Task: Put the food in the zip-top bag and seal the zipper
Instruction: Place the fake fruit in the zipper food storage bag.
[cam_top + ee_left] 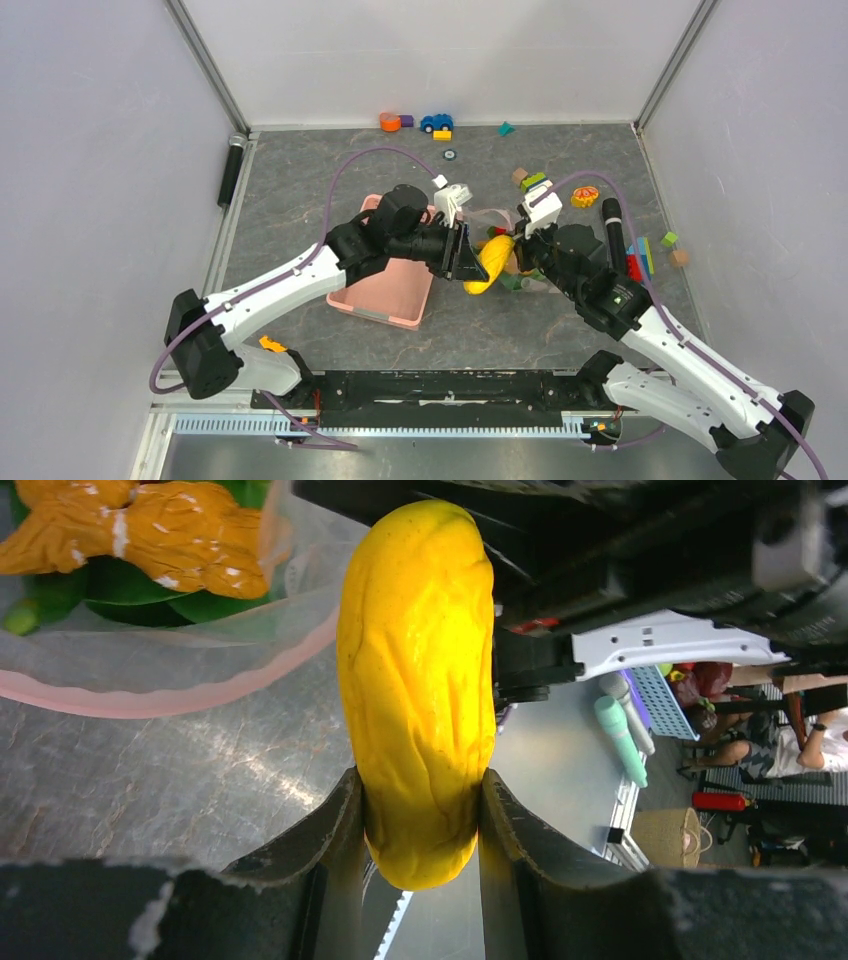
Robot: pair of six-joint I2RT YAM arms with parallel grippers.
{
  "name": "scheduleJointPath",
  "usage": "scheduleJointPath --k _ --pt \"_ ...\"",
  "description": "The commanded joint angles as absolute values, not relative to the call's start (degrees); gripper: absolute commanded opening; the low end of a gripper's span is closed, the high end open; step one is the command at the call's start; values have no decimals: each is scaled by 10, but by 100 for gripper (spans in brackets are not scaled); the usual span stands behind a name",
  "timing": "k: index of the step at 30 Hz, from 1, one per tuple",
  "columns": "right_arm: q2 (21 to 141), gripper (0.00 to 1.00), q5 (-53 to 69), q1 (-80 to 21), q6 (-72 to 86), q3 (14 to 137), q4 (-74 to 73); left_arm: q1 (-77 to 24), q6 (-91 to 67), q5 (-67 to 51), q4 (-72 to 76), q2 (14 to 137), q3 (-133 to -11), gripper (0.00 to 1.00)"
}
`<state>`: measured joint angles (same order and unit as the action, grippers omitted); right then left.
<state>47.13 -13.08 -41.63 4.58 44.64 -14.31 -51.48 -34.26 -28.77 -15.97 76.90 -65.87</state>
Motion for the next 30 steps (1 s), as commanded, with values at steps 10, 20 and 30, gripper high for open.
scheduleJointPath --k 10,20,30 --pt "403 0 -96 -419 23 389 -74 -505 -395 -257 -209 813 -685 2" --pt "390 0 35 -419 5 367 -50 -475 -430 -250 -205 867 -723 2" --pt "375 0 78 -419 15 347 -22 -453 -519 -261 -121 926 -732 2"
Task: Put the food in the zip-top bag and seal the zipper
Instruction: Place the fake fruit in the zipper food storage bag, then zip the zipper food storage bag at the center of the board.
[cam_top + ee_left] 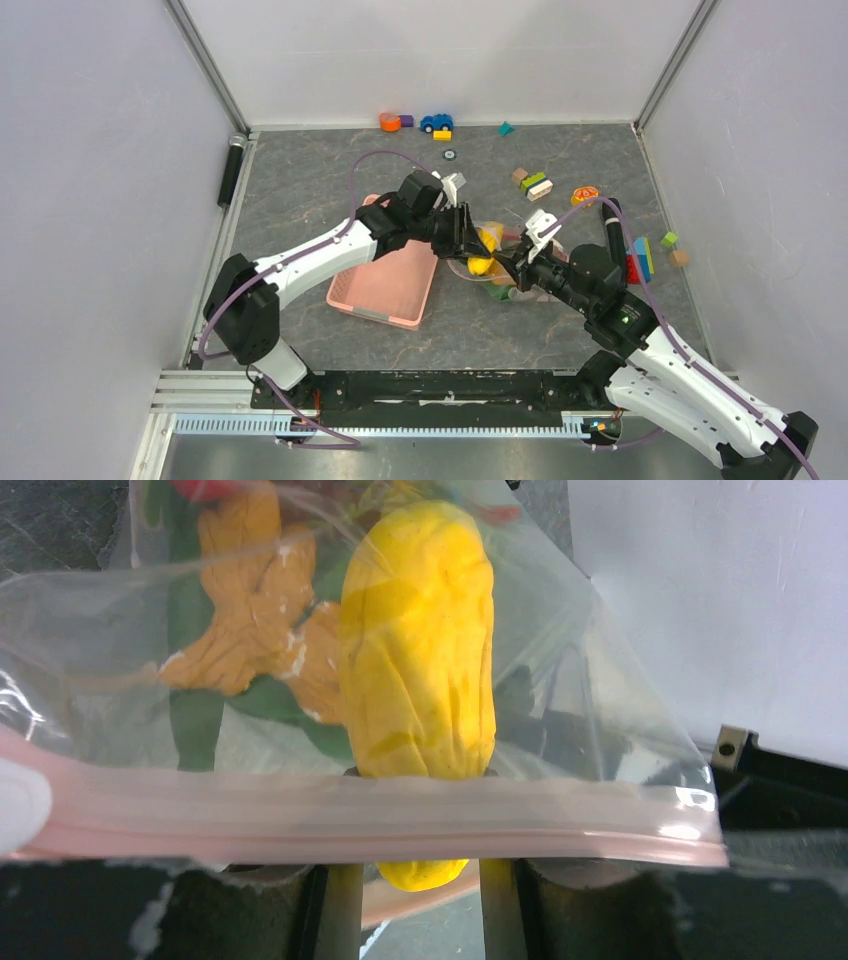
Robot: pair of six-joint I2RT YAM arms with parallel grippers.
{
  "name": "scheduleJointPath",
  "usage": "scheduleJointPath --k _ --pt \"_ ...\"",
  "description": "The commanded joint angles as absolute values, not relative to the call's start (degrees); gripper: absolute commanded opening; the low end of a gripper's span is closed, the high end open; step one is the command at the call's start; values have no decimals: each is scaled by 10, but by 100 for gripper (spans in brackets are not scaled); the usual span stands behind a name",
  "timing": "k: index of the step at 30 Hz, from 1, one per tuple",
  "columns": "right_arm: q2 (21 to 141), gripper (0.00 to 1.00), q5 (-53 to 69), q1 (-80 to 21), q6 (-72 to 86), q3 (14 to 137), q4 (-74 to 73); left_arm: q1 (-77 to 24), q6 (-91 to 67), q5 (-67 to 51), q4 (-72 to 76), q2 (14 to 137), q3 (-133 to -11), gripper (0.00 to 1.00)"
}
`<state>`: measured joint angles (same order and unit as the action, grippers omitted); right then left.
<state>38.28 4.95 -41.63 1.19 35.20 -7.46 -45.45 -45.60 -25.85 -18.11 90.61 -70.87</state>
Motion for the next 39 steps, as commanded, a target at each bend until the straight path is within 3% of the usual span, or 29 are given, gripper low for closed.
scheduleJointPath --k 1,7,11,13,16,17,23,29,39 --pt "376 0 79 -419 19 345 -21 -452 -532 -250 -113 929 -732 2" --pt "377 1 100 -419 31 335 -14 -450 -597 -221 -75 949 -729 2" --pt "373 3 71 -419 36 332 -13 -452 -602 -225 -71 956 -727 13" --pt "370 6 50 -419 40 333 -12 -457 -593 -210 -70 945 -716 27" --pt "363 10 25 -419 44 334 -15 -470 -561 -182 -79 912 -700 65" --pt "363 10 16 -419 45 336 -18 -472 -550 -173 -88 901 -697 72" --pt "370 10 -23 -419 45 350 -42 -492 -469 -166 -93 813 -654 99" --pt "381 8 -60 -419 49 370 -68 -516 -372 -145 -88 699 -600 100" --pt "365 7 -70 -419 29 387 -104 -516 -344 9 -122 492 -397 100"
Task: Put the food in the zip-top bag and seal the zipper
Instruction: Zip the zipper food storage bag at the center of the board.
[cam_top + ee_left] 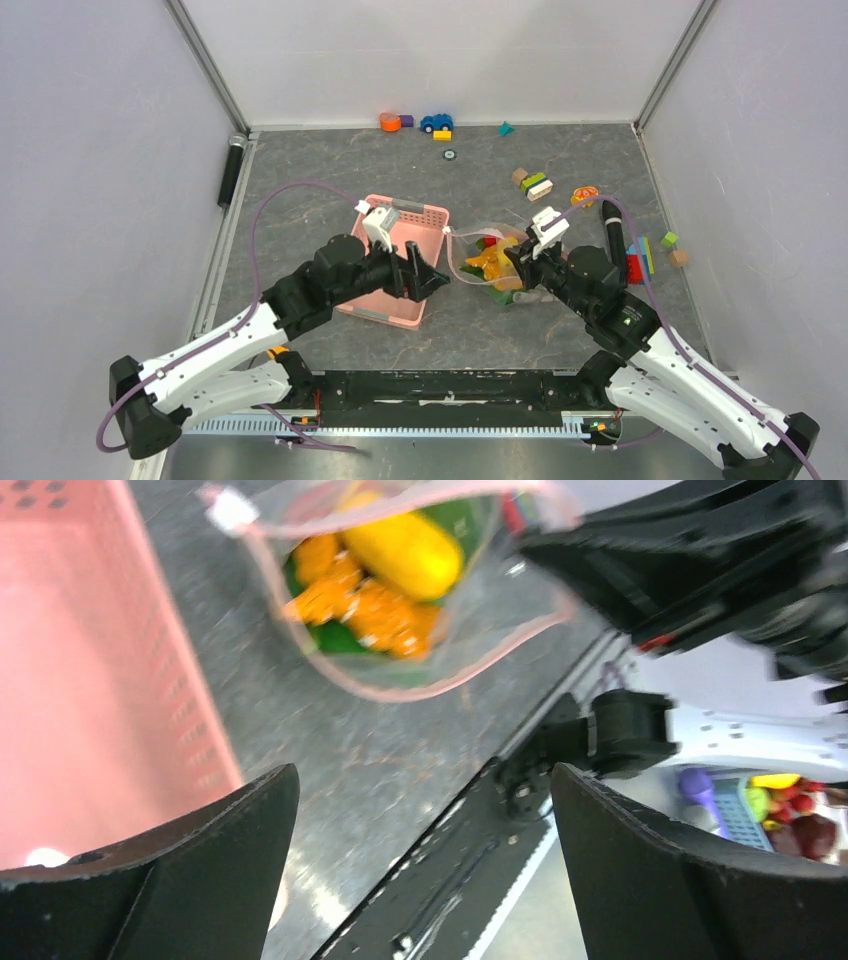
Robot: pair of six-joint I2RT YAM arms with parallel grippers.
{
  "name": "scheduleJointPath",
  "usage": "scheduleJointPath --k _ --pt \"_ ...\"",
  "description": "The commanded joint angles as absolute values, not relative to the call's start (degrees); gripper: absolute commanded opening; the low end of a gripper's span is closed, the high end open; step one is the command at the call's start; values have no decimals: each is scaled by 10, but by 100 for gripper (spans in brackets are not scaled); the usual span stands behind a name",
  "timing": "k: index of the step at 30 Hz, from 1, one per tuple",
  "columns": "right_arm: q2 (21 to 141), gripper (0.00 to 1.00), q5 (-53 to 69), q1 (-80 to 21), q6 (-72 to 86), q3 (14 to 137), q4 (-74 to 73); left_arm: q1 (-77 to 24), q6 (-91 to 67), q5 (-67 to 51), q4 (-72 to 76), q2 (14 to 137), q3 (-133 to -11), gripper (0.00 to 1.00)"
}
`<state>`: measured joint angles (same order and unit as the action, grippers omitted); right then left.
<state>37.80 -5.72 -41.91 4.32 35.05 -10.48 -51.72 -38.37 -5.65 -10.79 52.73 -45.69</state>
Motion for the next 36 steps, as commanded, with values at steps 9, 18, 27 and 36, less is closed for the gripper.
scheduleJointPath --k 9,18,27,36 --pt "373 0 -84 -419 33 448 -160 -516 -269 -38 -54 476 -317 100" --pt "398 0 19 -419 10 556 -228 -516 -156 -128 81 491 -289 100" --pt "406 0 62 -419 5 603 -264 -514 -45 -98 178 487 -260 100" --pt "423 0 70 -419 -12 585 -270 -509 -31 -80 206 439 -219 100"
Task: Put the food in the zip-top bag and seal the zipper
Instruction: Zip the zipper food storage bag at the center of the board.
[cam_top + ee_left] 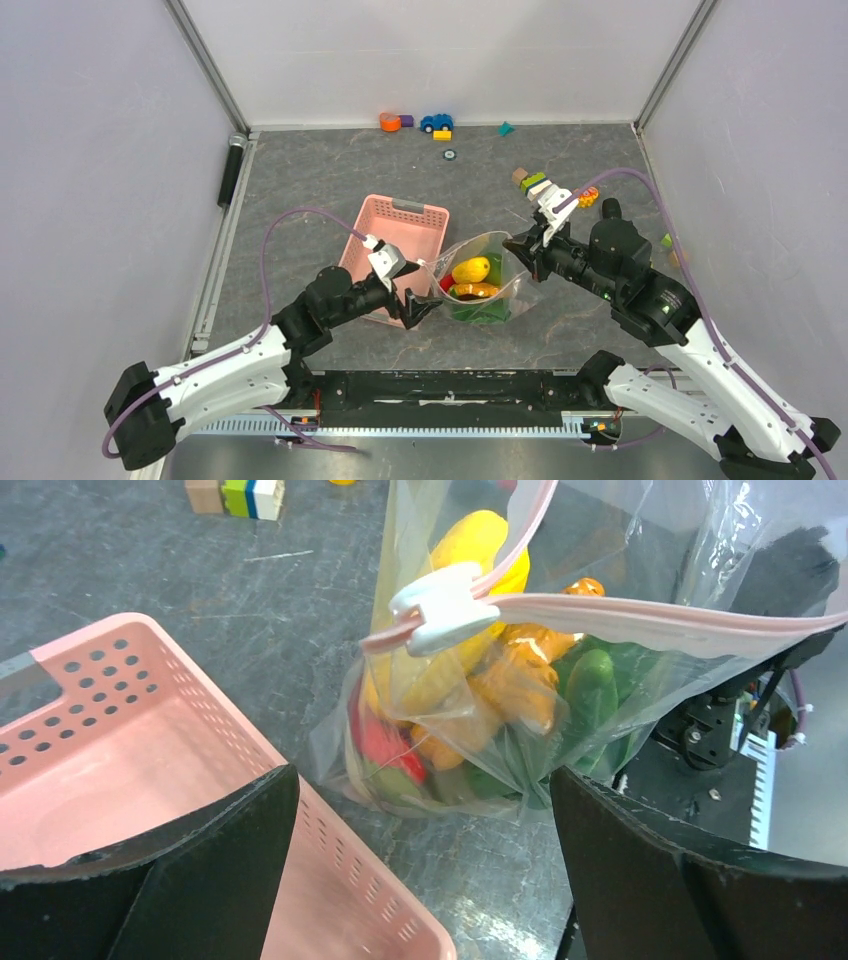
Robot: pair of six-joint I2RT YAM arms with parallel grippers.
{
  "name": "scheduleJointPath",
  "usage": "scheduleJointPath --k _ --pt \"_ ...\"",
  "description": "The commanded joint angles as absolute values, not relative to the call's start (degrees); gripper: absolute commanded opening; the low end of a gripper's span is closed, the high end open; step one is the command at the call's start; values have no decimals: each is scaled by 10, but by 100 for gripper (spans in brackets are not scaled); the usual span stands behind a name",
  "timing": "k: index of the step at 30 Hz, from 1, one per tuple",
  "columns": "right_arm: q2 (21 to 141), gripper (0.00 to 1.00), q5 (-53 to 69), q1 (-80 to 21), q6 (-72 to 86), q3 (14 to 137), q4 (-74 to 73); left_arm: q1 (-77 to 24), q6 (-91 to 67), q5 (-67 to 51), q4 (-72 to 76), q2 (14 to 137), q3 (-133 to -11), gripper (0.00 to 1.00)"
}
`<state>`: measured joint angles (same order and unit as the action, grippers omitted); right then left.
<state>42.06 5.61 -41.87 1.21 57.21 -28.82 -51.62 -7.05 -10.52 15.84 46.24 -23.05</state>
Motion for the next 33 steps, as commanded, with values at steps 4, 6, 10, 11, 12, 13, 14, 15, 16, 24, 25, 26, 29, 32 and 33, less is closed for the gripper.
scheduleJointPath --k 4,6,10,11,12,13,14,15,16,24,25,26,29,32,33 --pt "423 0 77 -419 -22 579 -267 -497 -30 -88 254 424 -202 100" --pt "424 0 73 -419 -23 575 -265 -487 -28 -96 273 426 -200 100" --pt "425 0 74 -419 -21 576 -265 -458 -31 -140 318 446 -199 100" --pt "425 0 74 -419 -21 576 -265 -449 -36 -161 334 455 -199 100" --pt "425 0 73 -419 -21 577 -265 -439 -41 -180 355 466 -200 99" --pt "424 0 72 -419 -21 577 -265 -429 -47 -207 368 477 -202 97" --pt "424 0 71 -419 -21 577 -265 -416 -54 -230 385 486 -203 96" --pt "424 0 69 -419 -20 576 -265 -405 -62 -259 406 498 -204 93" --pt "425 0 67 -419 -20 577 -265 -394 -68 -284 420 507 -206 91" --pt "438 0 59 -419 -19 582 -265 -380 -76 -406 475 596 -246 75" --pt "439 0 57 -419 -19 583 -265 -379 -79 -412 485 604 -248 75" --pt "439 0 57 -419 -19 583 -265 -377 -83 -415 497 610 -249 74" --pt "441 0 47 -420 -18 582 -265 -374 -100 -435 528 627 -252 66" --pt "439 0 25 -419 -14 581 -266 -371 -109 -450 537 633 -254 50" --pt "439 0 19 -419 -14 580 -266 -371 -111 -454 538 633 -252 45"
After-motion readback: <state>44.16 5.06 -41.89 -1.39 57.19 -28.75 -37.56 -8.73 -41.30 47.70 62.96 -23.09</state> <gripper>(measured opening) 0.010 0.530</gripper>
